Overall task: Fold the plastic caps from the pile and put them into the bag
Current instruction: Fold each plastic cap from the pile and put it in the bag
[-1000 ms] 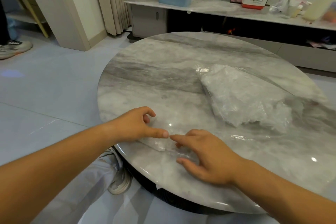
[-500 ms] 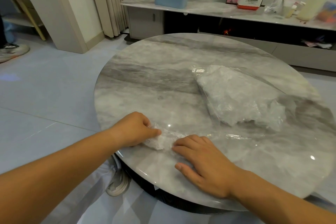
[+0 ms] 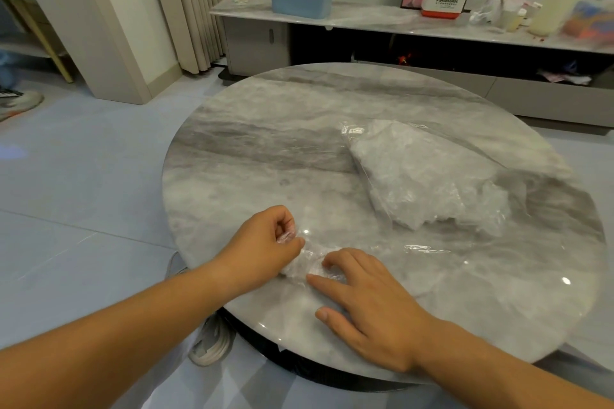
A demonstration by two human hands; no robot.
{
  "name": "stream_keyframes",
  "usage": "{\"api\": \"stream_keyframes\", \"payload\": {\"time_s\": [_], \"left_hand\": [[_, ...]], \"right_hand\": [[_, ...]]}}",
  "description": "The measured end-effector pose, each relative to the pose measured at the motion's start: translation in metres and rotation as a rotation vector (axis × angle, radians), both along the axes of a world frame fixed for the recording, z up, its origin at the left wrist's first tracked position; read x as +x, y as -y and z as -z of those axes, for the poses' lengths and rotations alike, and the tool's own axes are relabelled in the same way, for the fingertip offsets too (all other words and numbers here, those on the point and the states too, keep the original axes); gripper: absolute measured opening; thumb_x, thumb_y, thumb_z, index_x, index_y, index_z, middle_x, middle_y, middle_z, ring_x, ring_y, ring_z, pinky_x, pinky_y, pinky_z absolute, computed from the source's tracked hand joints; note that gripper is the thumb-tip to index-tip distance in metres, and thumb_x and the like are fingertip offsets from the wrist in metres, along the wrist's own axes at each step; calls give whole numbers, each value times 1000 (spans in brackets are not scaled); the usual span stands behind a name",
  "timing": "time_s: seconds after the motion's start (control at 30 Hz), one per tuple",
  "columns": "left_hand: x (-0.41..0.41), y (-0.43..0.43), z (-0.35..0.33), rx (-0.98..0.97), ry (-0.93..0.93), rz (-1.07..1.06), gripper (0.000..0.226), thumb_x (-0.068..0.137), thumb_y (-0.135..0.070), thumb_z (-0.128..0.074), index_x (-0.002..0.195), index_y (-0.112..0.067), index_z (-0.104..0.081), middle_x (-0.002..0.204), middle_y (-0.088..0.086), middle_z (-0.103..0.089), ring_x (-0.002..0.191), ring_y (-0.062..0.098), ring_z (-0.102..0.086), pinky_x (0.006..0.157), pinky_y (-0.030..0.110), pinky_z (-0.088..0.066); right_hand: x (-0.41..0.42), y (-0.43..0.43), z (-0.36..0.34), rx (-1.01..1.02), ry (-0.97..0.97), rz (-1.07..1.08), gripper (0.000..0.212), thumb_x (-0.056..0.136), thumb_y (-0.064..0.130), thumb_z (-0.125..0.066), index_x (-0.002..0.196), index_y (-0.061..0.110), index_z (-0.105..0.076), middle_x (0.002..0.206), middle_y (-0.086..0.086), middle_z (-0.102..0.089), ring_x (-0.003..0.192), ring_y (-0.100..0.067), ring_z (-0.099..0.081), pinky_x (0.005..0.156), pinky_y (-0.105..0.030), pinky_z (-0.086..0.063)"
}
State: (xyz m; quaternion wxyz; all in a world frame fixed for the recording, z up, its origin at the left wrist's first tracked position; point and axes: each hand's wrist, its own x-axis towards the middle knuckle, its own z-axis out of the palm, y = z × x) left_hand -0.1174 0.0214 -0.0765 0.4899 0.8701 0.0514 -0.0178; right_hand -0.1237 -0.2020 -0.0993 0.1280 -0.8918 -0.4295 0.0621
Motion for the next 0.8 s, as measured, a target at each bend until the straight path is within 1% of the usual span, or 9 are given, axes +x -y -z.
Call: {"api": "stream_keyframes", "payload": {"time_s": [0.07,0.2,0.27,0.33,0.43,0.5,0.6,0.67,0.8], "left_hand": [[0,3,0,-42,-26,-20,24,87,-15,-75,77,-13,-53,60,-4,-49,51,7,-43,52,22,-42],[-3,11,-4,-311,-184,-47,20,87,-12,-77,84,-7,-58,64,7,-55,53,13,-54,51,24,-49],[-7,15,-8,-403,-246,-32,15,87,-8,-76,90,-2,-62,73,15,-61,59,17,-64,57,25,-56],[-8,18,-13,-471,-315,-20,13,91,-7,-71,98,3,-65,84,18,-70,73,24,-73,69,30,-62],[-6,18,-16,-550,-430,-27,16,97,-4,-60,111,-3,-68,106,19,-74,91,32,-75,83,43,-62],[-4,15,-18,-576,-482,-31,26,98,2,-51,115,-7,-68,111,19,-73,93,36,-75,87,49,-60],[-3,13,-20,-620,-525,-15,43,97,9,-36,120,-10,-67,117,17,-72,96,40,-73,91,53,-57],[-3,13,-23,-647,-550,9,49,95,11,-33,122,-11,-67,119,15,-72,99,42,-72,93,55,-55],[-2,10,-26,-693,-608,75,48,97,9,-34,128,-15,-62,121,12,-72,104,42,-71,94,55,-54]], "right_hand": [[-1,1,0,-4,16,-5,51,103,56,-30,143,31,-49,136,3,-45,129,-17,-40,112,-32,-30],[0,3,-2,-7,60,-15,48,103,58,-30,135,32,-54,134,8,-49,130,-17,-40,114,-36,-25],[-1,6,-3,6,56,-13,49,103,59,-30,134,32,-57,135,9,-50,133,-16,-39,116,-35,-22],[-2,10,-3,33,41,-16,50,103,60,-31,136,33,-57,140,8,-50,138,-16,-35,118,-32,-18],[-4,16,-5,135,22,6,43,102,55,-40,129,30,-62,145,5,-47,140,-15,-35,117,-37,-27],[-6,18,-8,241,54,20,33,101,47,-48,122,27,-65,143,3,-49,135,-16,-42,109,-39,-36],[-9,17,-14,285,98,-59,29,98,38,-56,124,26,-65,140,6,-53,129,-15,-46,106,-35,-36],[-12,14,-15,211,93,-89,34,99,40,-54,130,29,-60,141,11,-52,130,-13,-44,108,-31,-32],[-13,13,-10,96,32,36,43,104,51,-36,138,31,-54,133,16,-52,122,-10,-43,106,-31,-33]]}}
